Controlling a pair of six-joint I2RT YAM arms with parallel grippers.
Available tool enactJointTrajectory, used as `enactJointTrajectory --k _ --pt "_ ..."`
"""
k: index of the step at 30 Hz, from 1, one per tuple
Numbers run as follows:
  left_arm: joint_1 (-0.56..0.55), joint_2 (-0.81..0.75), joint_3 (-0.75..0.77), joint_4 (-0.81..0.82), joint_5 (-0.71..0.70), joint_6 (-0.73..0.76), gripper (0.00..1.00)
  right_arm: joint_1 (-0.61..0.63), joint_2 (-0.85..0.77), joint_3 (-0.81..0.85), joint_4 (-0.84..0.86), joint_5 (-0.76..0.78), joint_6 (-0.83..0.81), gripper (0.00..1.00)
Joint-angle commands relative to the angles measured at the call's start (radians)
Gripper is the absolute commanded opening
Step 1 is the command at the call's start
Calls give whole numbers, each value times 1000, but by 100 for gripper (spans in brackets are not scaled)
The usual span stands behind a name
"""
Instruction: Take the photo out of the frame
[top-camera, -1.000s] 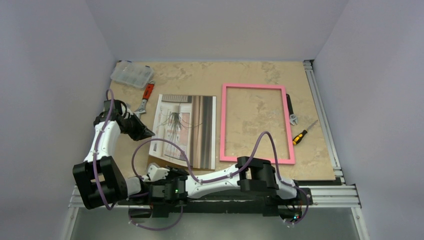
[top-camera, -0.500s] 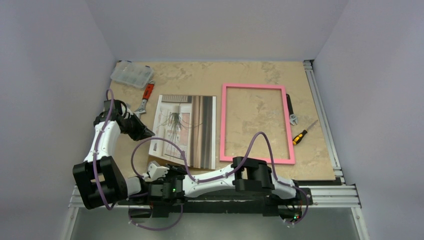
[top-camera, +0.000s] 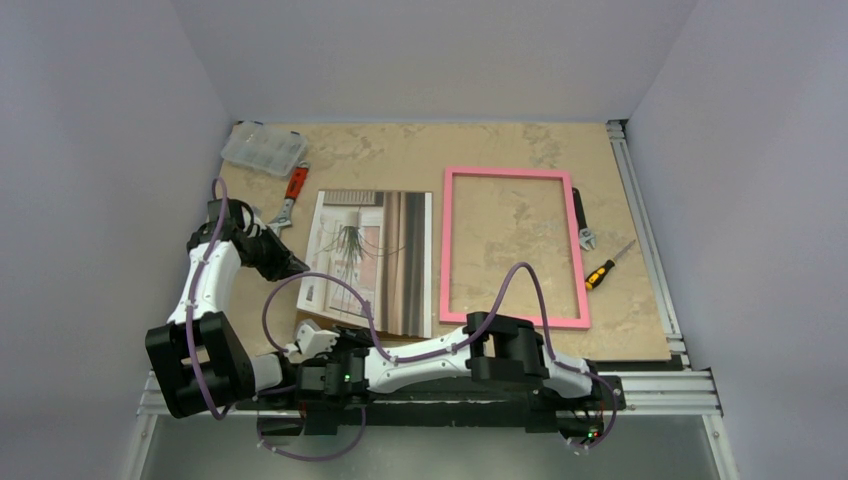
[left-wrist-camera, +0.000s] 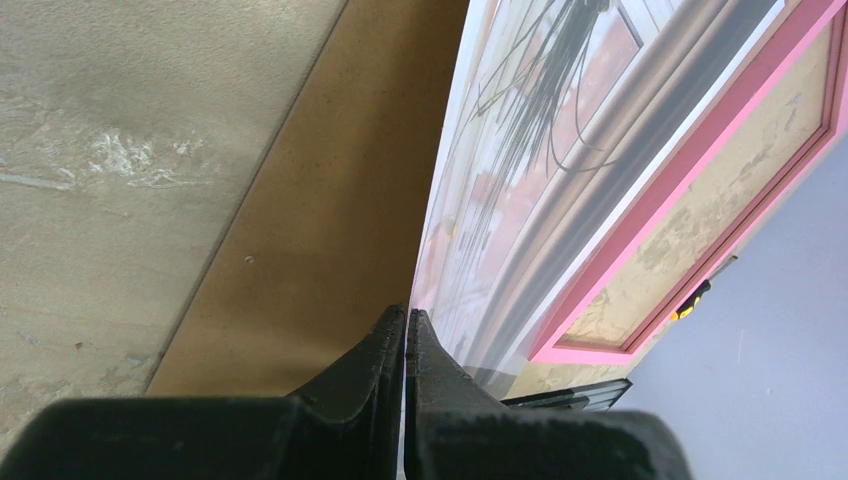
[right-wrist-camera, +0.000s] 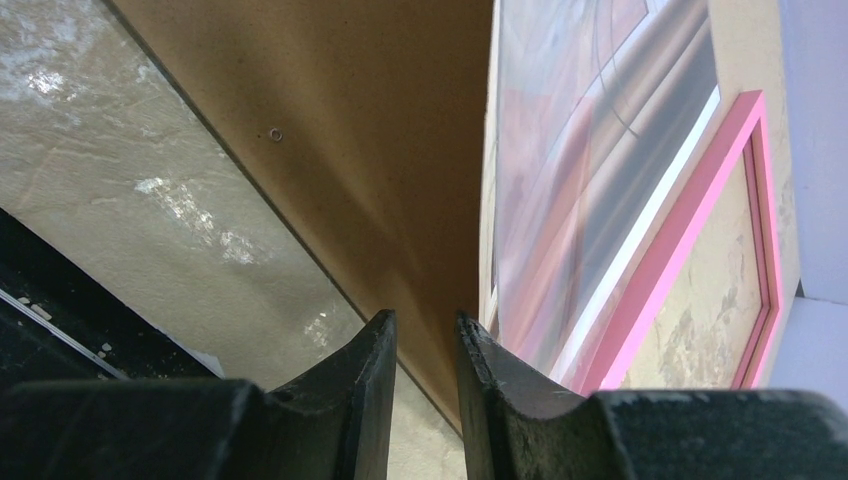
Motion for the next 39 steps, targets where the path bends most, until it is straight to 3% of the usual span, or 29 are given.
enactJointTrajectory --k 1,39 --pt "-4 6 42 -2 3 22 0 -3 -76 19 -15 16 33 26" --pt "-4 33 45 11 -6 19 0 18 -101 -4 16 -52 7 36"
